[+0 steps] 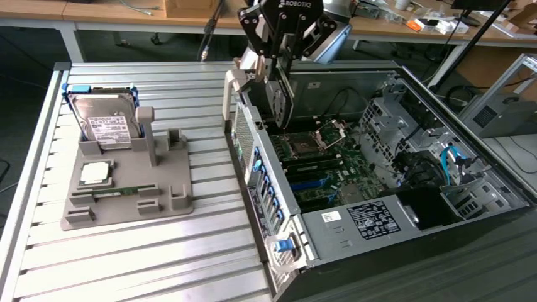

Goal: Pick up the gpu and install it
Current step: 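Pick up the gpu and move the gpu toward the slot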

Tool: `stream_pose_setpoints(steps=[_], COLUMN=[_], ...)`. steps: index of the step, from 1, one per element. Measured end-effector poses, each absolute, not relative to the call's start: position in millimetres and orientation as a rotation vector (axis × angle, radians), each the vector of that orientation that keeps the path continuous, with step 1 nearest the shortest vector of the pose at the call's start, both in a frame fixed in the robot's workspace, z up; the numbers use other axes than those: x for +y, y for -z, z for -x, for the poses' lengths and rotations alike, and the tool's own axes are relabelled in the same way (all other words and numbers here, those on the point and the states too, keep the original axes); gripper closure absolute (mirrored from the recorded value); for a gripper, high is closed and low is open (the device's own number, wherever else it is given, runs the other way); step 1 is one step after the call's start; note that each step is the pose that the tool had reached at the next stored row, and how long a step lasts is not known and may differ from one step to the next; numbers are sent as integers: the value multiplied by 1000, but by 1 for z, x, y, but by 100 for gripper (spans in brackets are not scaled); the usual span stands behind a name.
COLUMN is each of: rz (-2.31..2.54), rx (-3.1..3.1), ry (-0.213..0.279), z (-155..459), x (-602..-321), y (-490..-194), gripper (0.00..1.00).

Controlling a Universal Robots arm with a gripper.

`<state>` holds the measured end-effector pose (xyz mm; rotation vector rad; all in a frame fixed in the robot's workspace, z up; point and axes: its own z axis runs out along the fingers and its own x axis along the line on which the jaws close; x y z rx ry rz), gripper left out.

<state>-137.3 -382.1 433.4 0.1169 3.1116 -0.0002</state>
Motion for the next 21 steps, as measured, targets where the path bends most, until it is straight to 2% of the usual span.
stream_pose_setpoints(steps=[21], rz=[-117], rx=[3112], ry=[0], z=[120], x=[-383], y=[-433], gripper=[73])
